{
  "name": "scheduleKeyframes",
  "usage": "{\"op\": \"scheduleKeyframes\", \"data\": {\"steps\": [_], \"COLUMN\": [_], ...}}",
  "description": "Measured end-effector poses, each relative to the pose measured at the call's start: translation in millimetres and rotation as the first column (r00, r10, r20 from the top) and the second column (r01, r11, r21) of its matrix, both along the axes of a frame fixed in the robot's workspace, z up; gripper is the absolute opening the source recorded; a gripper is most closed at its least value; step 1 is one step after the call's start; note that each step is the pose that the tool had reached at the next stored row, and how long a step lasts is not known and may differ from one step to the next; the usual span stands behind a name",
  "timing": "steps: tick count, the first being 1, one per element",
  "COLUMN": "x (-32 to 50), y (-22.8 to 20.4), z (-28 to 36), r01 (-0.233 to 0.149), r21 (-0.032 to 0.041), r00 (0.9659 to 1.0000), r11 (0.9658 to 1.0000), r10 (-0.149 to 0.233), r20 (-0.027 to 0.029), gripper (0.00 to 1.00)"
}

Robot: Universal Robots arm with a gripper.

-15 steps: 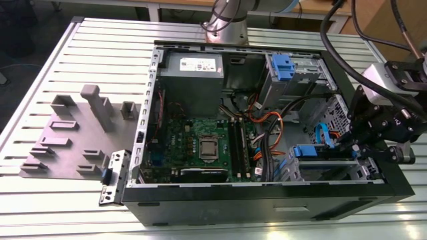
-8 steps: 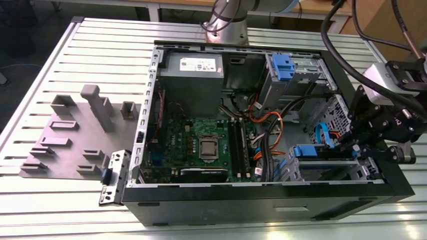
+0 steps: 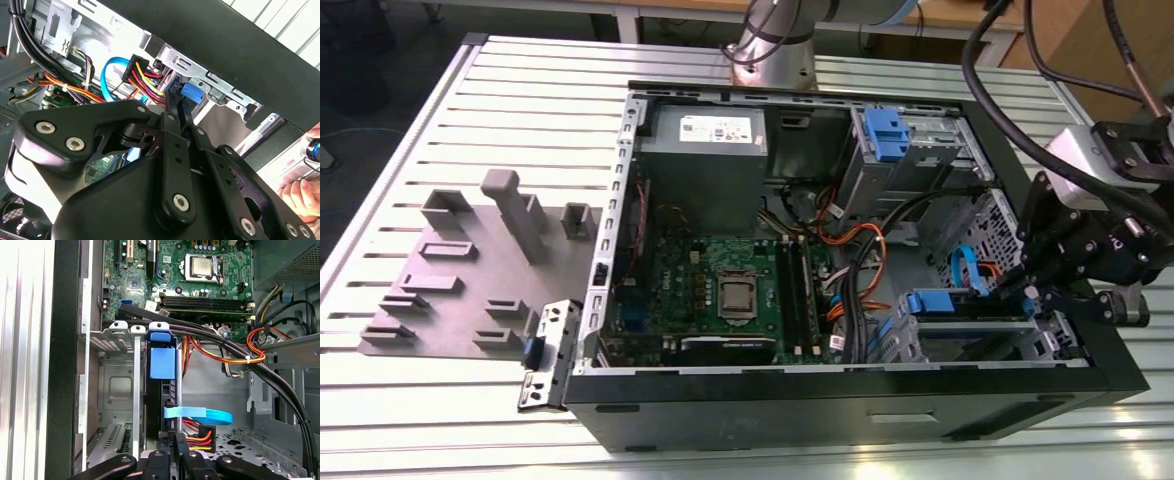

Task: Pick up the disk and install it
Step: 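Insert the second disk wire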

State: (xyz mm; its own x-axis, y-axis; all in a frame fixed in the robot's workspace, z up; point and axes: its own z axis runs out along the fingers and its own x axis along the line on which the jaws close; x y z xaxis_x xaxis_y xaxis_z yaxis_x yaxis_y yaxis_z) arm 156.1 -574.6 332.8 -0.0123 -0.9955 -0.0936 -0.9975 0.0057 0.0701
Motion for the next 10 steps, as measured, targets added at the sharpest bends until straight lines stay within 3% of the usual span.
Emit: {"op": "scheduleKeyframes", "data": {"steps": [6,10], "x": [-0.3,-6.1], "y": [0.0,0.0], "z": [3.0,3.1], "r01": [0.000,0.000], "r21": [0.0002,0.0000], "r00": [1.0000,1.0000], "r11": [1.0000,1.0000], "r10": [0.000,0.000], "r20": [0.0004,0.0052], "gripper": [0.16,0.16]}}
